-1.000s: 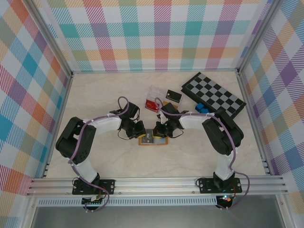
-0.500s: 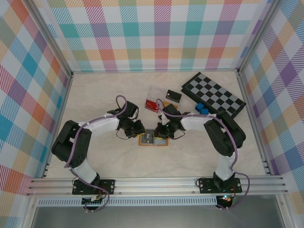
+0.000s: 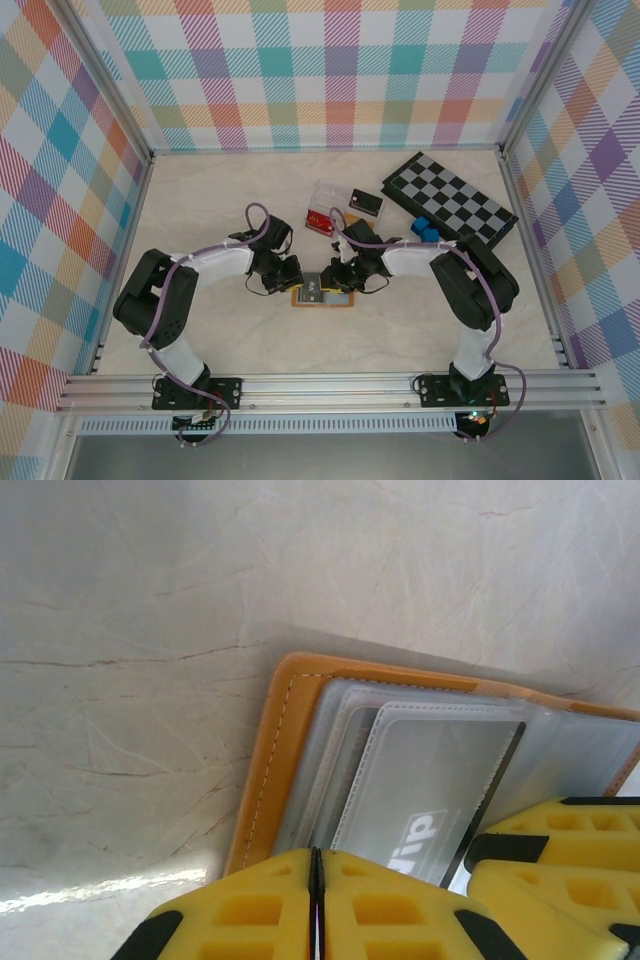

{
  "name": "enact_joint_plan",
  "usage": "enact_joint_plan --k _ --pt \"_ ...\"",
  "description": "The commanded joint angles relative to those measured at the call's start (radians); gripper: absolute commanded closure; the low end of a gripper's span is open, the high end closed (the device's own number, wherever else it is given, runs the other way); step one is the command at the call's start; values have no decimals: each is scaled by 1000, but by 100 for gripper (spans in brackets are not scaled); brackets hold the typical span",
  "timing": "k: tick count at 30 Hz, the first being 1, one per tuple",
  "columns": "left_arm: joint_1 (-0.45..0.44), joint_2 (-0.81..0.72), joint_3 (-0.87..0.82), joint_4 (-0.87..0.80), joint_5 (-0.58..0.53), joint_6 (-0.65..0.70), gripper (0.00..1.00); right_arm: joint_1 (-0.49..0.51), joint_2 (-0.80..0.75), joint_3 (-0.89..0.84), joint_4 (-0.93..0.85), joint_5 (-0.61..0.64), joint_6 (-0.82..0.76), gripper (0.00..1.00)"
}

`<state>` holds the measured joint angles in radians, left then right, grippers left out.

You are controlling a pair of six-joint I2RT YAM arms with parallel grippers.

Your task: Take the credit cards out of the card holder

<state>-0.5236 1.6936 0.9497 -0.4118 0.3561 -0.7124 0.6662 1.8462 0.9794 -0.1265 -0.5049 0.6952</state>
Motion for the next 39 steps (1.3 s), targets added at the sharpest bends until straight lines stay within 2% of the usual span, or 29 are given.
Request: enact_joint_plan --k 1,14,23,32,39 --pt "-8 18 -18 10 20 8 90 -6 26 13 0 -25 -2 80" --pt "-10 35 -26 11 19 4 91 -7 67 27 5 -60 -16 84" --pt "-10 -38 23 -74 -40 39 91 -7 68 39 -37 -25 -32 91" --pt "-14 -15 -3 36 56 5 91 -7 58 41 -72 -1 -46 93" --pt "-19 33 -7 63 64 -3 91 -7 55 51 -91 1 -52 93"
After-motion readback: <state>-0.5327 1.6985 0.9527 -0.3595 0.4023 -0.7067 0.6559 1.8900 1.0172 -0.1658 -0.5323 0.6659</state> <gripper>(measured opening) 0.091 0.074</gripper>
